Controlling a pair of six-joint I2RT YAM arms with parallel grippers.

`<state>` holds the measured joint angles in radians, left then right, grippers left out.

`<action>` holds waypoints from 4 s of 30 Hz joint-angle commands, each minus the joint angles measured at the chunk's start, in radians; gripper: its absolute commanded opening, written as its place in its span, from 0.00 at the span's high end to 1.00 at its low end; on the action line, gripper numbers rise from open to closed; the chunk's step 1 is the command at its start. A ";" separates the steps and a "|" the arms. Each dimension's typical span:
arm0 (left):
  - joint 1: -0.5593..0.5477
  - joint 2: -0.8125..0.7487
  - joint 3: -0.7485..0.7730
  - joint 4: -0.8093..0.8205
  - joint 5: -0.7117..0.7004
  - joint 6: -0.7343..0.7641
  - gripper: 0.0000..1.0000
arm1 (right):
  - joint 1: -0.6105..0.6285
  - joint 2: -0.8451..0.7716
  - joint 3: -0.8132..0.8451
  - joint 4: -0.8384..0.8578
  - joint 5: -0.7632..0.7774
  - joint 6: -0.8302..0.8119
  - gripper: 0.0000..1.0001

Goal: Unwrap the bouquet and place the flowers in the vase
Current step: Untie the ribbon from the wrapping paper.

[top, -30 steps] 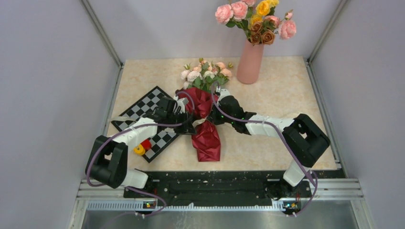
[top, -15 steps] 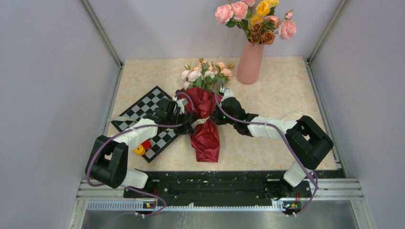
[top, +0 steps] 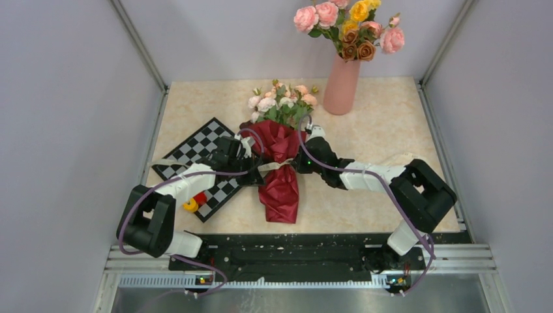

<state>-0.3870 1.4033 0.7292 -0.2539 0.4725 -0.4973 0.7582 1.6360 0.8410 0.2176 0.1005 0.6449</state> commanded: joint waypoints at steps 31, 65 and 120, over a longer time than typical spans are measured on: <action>-0.001 -0.006 0.018 -0.002 -0.003 0.003 1.00 | -0.045 -0.005 0.219 -0.206 -0.325 -0.402 0.65; 0.000 0.005 0.029 -0.022 -0.030 0.018 1.00 | -0.042 0.026 0.201 -0.164 -0.329 -0.392 0.99; -0.001 -0.040 0.015 -0.035 -0.051 0.017 1.00 | -0.140 -0.129 -0.002 -0.054 -0.380 -0.239 0.81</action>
<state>-0.3912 1.3937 0.7322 -0.2996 0.4286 -0.4915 0.6250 1.5173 0.8108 0.1341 -0.2302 0.4328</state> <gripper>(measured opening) 0.008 0.186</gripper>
